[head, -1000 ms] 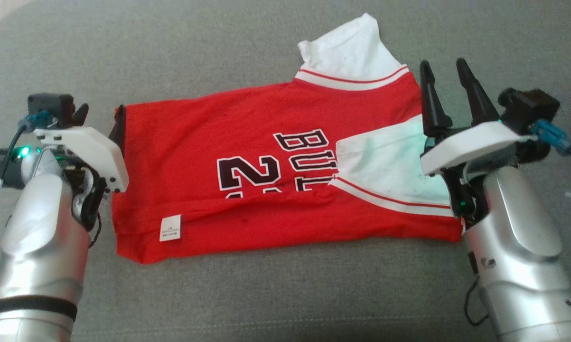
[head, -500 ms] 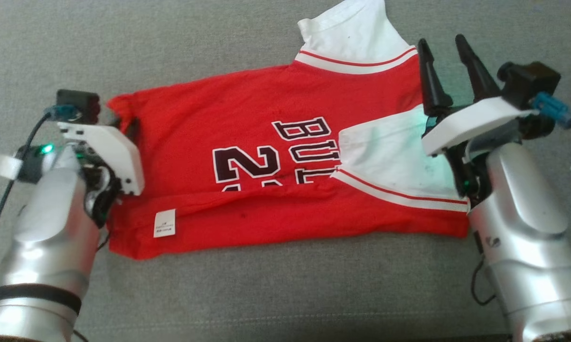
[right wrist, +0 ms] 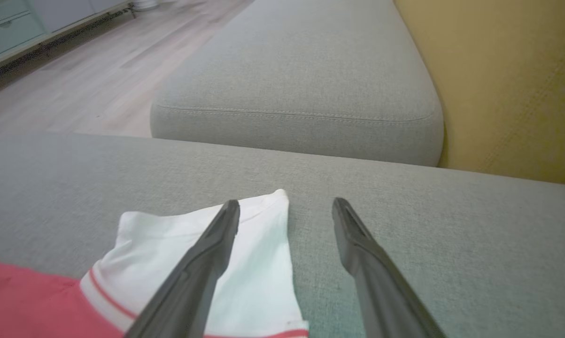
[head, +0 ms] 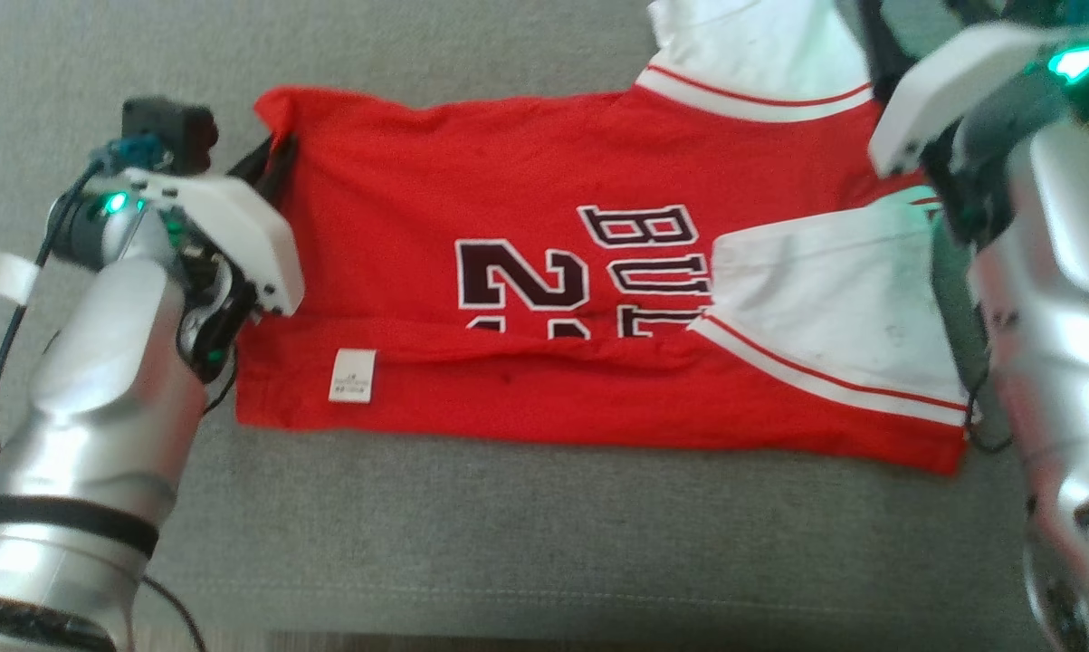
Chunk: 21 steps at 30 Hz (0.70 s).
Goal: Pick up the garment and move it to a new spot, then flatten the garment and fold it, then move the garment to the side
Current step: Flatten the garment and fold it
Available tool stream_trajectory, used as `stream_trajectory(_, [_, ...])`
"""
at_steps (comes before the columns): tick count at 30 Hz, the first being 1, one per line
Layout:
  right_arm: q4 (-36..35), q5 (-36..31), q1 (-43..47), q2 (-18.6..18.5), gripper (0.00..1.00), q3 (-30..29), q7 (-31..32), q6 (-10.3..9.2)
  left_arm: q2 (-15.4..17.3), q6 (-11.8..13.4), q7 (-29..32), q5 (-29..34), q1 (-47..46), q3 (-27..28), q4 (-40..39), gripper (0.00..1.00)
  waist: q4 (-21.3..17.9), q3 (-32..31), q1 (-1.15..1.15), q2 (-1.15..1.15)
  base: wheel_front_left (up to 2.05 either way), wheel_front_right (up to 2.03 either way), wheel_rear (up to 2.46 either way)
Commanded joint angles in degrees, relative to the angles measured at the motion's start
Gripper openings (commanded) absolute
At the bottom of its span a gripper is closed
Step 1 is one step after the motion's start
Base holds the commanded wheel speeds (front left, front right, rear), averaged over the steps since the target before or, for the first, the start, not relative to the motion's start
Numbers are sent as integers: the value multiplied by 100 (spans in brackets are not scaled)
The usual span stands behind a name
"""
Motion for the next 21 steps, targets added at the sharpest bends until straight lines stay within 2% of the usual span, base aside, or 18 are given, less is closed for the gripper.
stream_trajectory(1, [-77,-15,-289,55,100,-18,52,19,185,7,-75,-52,-293,135,-166,0,132,153,-1,0,0,0,0])
stream_trajectory(5, [456,-249,-891,27,100,-205,264,19,53,7,-218,-120,-520,-18,-170,0,364,411,-1,0,0,0,0])
stream_trajectory(14, [1357,-694,-1493,-55,100,-559,665,19,-171,7,-469,-300,-810,-276,-27,0,662,701,-1,0,0,0,0])
stream_trajectory(15, [1428,-737,-1530,-39,87,-592,683,19,-185,7,-503,-330,-827,-288,0,0,673,713,-1,0,0,0,0])
stream_trajectory(16, [1493,-768,-1559,-14,51,-602,692,19,-196,7,-534,-351,-843,-307,28,0,679,720,-1,0,0,0,0])
stream_trajectory(17, [1537,-781,-1586,6,0,-621,668,19,-206,7,-571,-376,-856,-320,55,0,684,726,-1,0,0,0,0])
stream_trajectory(21, [1540,-901,-1694,-25,0,-664,237,19,-209,16,-859,-458,-903,-252,182,0,649,694,-1,0,0,0,0])
